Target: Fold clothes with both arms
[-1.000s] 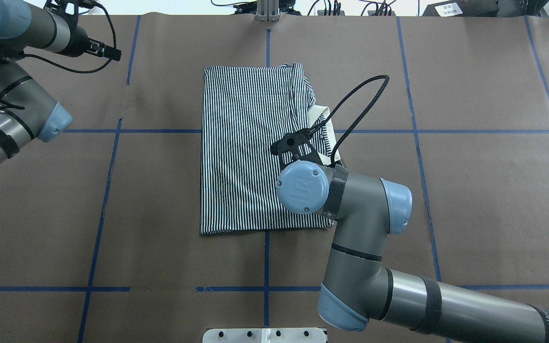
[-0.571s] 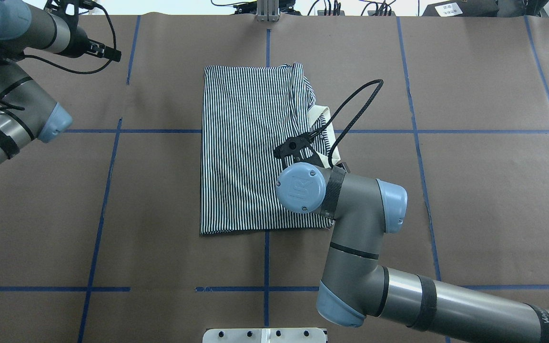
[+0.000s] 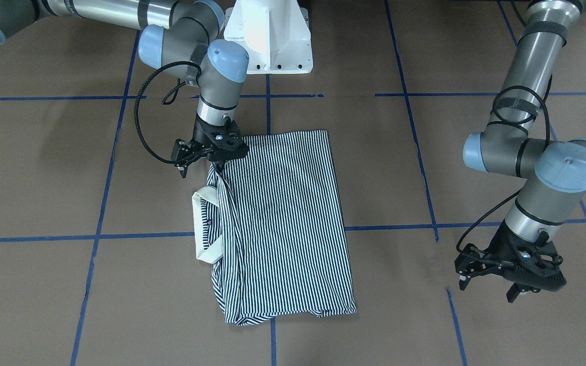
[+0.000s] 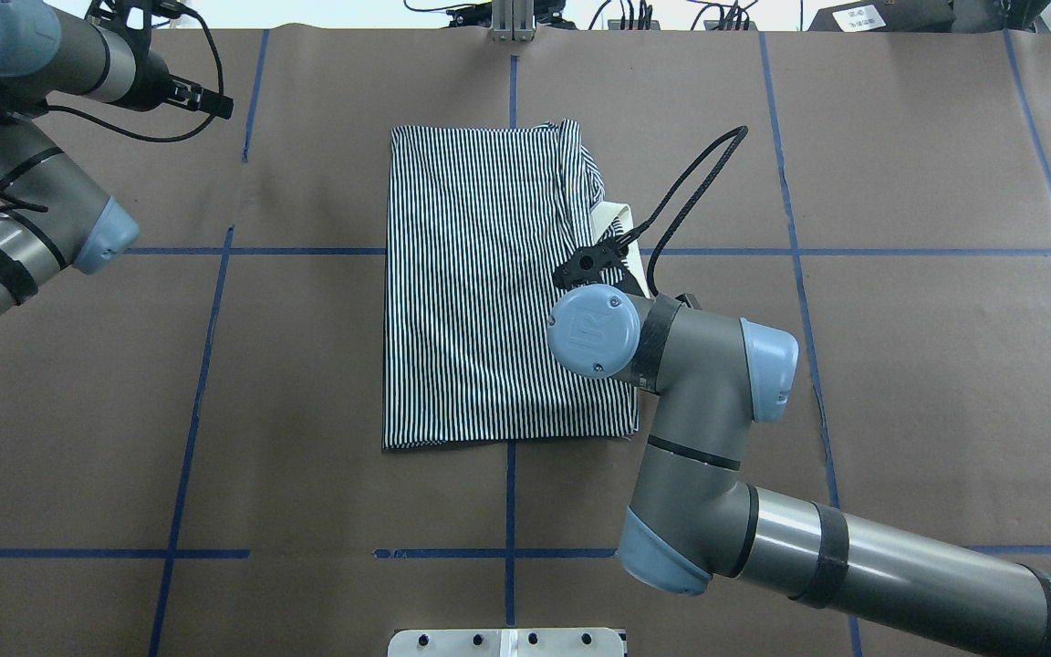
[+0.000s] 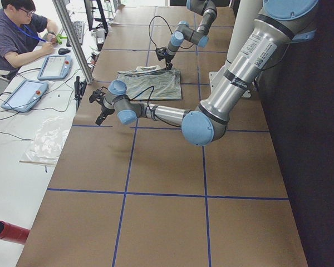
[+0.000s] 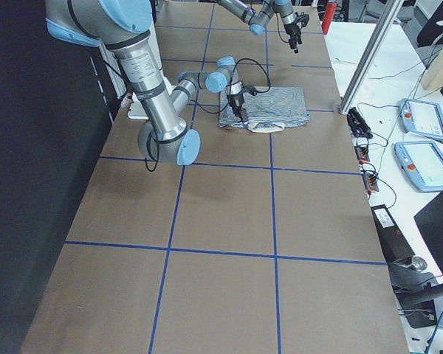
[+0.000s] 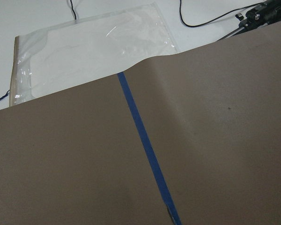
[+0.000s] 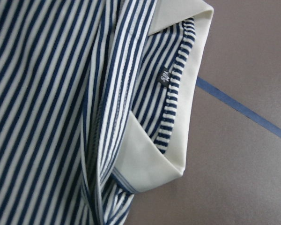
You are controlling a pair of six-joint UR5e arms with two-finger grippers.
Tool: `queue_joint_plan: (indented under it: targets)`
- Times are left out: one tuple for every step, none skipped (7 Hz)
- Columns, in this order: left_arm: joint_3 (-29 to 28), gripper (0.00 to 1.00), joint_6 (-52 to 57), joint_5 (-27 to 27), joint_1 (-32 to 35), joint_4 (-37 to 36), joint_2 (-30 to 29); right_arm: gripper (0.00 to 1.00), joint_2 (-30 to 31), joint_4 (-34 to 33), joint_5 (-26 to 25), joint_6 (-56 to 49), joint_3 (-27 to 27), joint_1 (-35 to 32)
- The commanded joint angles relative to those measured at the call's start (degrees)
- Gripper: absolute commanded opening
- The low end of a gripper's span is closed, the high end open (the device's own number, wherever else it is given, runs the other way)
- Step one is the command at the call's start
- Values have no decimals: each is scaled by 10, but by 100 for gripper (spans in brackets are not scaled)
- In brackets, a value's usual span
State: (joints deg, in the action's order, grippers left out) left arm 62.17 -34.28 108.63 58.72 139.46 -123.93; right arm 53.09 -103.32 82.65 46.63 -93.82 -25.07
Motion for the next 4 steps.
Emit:
queue_joint_plan:
  targets:
    - [2,100,0,0,0,-1,0,100,28,-27,1,-31,-15,-23]
    - [2,100,0,0,0,-1,0,100,49,-28,1,-37,-41,-29]
    - [2,100,0,0,0,-1,0,100,53,-28,3,-38,-57,-30]
    - [1,100,0,0,0,-1,0,100,38,-20,9,-33,-54,-29]
